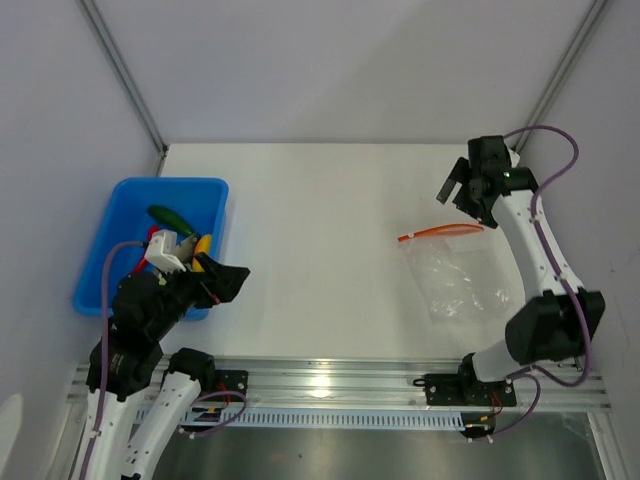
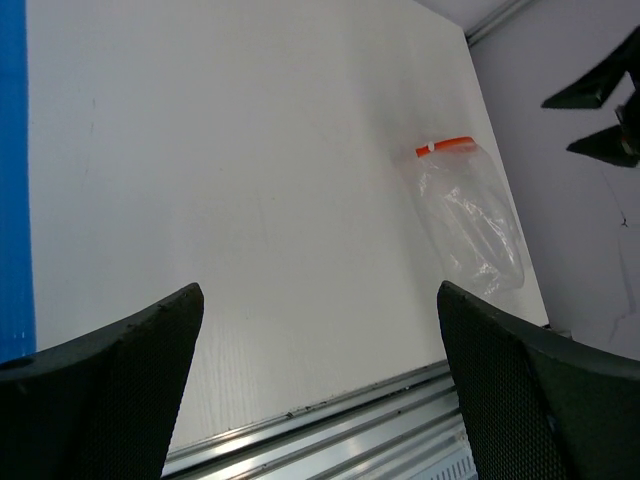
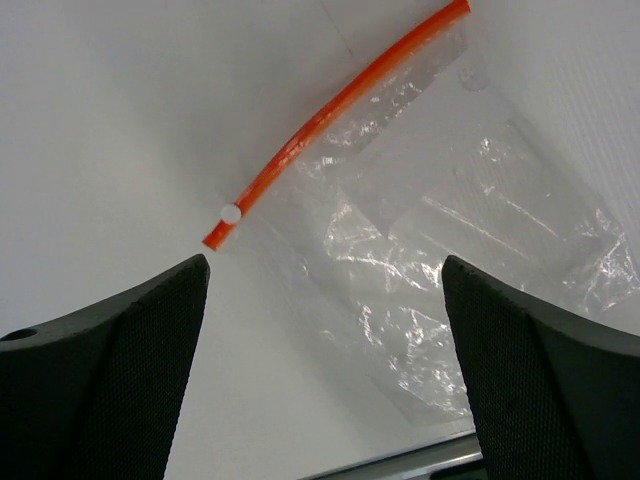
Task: Place the food in the zip-top bag and seal the zipper
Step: Pick up the zipper food storage bag at the center of the board.
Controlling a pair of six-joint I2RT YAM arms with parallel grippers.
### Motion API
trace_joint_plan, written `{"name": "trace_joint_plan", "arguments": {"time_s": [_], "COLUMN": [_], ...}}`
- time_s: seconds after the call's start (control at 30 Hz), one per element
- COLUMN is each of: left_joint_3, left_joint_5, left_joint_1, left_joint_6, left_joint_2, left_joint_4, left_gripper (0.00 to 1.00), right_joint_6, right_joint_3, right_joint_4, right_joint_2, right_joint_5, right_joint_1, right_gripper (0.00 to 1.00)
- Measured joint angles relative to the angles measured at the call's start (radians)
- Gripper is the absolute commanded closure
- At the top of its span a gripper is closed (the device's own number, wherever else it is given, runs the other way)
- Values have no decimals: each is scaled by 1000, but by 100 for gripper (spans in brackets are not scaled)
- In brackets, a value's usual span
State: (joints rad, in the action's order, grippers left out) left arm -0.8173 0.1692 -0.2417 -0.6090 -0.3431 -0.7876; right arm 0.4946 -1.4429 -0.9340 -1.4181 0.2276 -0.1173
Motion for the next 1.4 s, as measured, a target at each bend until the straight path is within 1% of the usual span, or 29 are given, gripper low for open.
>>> {"name": "trace_joint_plan", "arguments": {"time_s": [0.2, 0.33, 0.37, 0.4, 0.47, 0.5, 0.57, 0.7, 0.83, 0.97, 1.13, 1.3, 1.33, 1.4], "left_joint_3": [0, 0, 0, 0, 0, 0, 0, 0, 0, 0, 0, 0, 0, 0], "left_joint_5": [63, 78, 82, 87, 96, 99, 104, 116, 125, 132, 145, 151, 153, 156], "left_joint_1": [0, 0, 0, 0, 0, 0, 0, 0, 0, 0, 0, 0, 0, 0], "left_joint_6": [42, 64, 70, 72, 83, 88, 97, 118, 135, 142, 148, 149, 149, 150], "left_joint_2": [-39, -36, -33, -29, -26, -25, -25, -25, -25, -25, -25, -25, -25, -25], "left_joint_4": [16, 16, 15, 16, 15, 15, 15, 14, 10, 5, -6, -10, -11, -15], "left_gripper": [1, 1, 1, 1, 1, 1, 1, 0, 0, 1, 1, 0, 1, 1], "right_joint_6": [122, 194, 213, 225, 246, 254, 267, 286, 292, 294, 294, 288, 286, 282], "right_joint_3": [-253, -529, -619, -687, -776, -788, -785, -711, -621, -583, -527, -439, -423, -399], "right_joint_4": [-100, -241, -288, -297, -310, -313, -340, -369, -393, -397, -397, -383, -381, -373], "right_joint_2": [-328, -580, -653, -710, -801, -829, -860, -856, -839, -832, -803, -755, -747, -736], "right_joint_5": [78, 155, 174, 192, 221, 229, 235, 242, 245, 248, 251, 249, 248, 246], "right_joint_1": [6, -5, -9, -12, -20, -24, -30, -38, -38, -37, -37, -37, -37, -37], "right_gripper": [1, 1, 1, 1, 1, 1, 1, 2, 7, 10, 20, 34, 38, 41]}}
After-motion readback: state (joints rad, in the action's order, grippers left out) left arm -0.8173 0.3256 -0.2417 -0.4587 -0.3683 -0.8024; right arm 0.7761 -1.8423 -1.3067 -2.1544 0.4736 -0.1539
